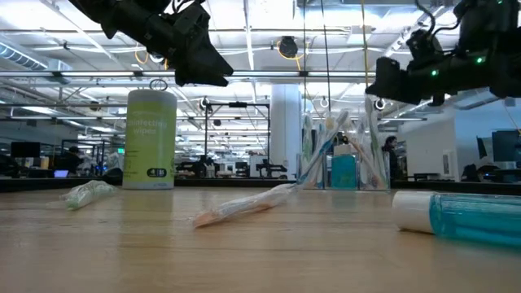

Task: Pick & Place toothbrushing station
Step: Put the green toothbrush into the transparent organizer

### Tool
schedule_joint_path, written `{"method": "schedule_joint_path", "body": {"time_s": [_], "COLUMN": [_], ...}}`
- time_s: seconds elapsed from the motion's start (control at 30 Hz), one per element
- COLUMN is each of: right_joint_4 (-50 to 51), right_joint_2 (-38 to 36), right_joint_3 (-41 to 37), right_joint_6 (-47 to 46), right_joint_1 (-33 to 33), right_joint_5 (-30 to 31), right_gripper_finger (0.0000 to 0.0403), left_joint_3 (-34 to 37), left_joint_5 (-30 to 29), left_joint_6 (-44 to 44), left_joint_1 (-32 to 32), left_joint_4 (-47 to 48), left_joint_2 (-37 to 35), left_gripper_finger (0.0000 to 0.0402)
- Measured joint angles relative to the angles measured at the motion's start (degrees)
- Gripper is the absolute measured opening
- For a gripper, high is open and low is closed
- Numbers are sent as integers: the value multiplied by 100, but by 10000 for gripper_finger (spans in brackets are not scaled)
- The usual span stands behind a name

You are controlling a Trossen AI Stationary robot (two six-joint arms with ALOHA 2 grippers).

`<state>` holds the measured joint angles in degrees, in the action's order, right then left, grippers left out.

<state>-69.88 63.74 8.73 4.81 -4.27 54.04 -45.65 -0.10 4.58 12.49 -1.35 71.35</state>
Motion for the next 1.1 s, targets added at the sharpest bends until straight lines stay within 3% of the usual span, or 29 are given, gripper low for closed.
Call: {"method": "schedule_joint_path", "body": {"time_s": [0.23,0.43,0.63,0.73,0.9,1.1], "right_joint_4": [66,625,923,796,709,612], "right_joint_2": [-565,-684,-688,-714,-815,-973], "right_joint_3": [2,2,2,4,4,4], "right_joint_6": [473,642,719,814,834,834], "right_joint_1": [551,958,1264,1348,1383,1379], "right_joint_5": [-39,-33,-33,-33,-31,-33], "right_gripper_finger": [151,153,148,149,149,146], "left_joint_3": [0,0,0,0,0,0], "left_joint_5": [67,1157,1224,942,-178,-560], "left_joint_6": [584,846,2252,2717,3534,5334], "left_joint_1": [-226,-686,-1379,-1748,-2293,-2898], "left_joint_4": [442,1698,2402,2736,3660,4207], "left_joint_2": [0,0,0,0,0,0], "left_gripper_finger": [234,234,234,234,234,234]}}
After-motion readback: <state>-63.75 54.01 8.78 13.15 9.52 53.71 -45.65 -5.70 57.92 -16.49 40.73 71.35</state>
